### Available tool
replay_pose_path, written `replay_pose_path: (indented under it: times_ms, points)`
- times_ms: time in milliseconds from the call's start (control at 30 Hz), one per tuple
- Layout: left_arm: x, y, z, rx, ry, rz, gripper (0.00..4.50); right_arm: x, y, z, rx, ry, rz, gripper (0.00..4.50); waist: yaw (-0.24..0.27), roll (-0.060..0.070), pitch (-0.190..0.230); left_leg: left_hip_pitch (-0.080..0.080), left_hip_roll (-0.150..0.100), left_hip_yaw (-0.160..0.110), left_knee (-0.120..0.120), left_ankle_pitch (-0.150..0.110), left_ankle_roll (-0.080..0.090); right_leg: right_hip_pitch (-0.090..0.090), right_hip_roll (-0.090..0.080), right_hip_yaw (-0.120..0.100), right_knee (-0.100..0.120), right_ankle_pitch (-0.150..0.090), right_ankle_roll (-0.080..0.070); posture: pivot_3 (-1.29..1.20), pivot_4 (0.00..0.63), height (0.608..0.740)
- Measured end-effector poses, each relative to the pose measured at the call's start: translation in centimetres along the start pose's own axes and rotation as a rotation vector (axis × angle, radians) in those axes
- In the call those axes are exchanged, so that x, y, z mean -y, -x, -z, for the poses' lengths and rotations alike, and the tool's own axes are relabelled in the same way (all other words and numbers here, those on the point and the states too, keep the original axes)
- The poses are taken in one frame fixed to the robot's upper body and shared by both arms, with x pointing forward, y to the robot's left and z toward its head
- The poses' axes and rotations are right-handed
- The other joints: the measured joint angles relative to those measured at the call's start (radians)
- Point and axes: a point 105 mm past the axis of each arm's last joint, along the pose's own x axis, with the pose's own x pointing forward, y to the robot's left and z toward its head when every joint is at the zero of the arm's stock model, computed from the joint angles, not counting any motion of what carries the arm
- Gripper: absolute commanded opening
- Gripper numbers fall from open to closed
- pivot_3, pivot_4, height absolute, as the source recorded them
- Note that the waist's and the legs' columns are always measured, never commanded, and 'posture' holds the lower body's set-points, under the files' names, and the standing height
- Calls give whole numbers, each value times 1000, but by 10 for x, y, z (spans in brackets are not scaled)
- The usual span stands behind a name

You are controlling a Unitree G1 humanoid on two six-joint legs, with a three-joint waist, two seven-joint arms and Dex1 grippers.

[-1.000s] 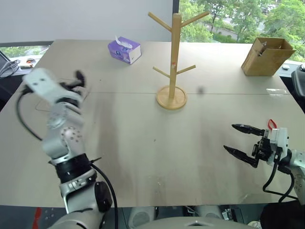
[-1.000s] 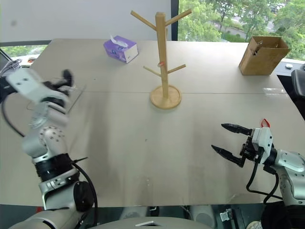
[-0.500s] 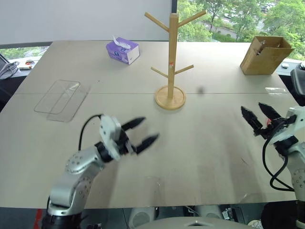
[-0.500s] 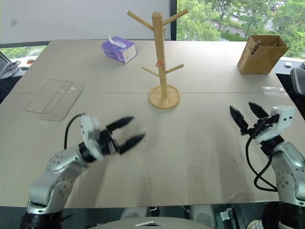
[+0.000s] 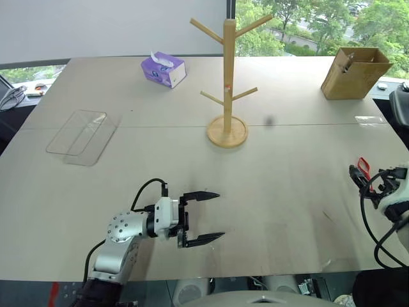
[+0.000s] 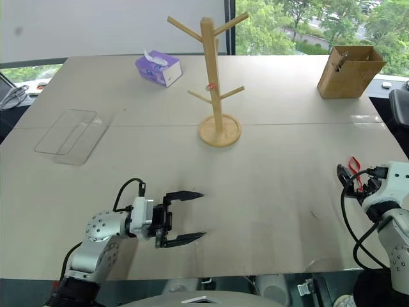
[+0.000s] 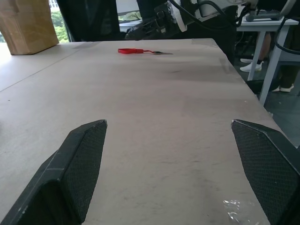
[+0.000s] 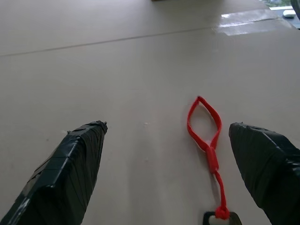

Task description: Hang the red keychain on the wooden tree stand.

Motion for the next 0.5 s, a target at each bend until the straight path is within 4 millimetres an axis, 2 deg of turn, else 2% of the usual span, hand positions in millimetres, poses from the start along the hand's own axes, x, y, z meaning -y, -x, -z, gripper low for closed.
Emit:
replay_pose_path:
  times_ms: [267, 500]
  points:
    - [3, -10, 4, 30, 5, 25, 4400, 27, -13, 14, -71, 24, 46, 4500, 1, 2, -1, 0, 0, 0, 0, 0, 0, 0, 1, 0, 0, 0, 0, 0, 150, 740]
    - [5, -13, 5, 29, 1, 35, 4400, 35, -25, 22, -83, 37, 44, 4500, 0, 2, -1, 0, 0, 0, 0, 0, 0, 0, 2, 1, -1, 0, 0, 0, 150, 740]
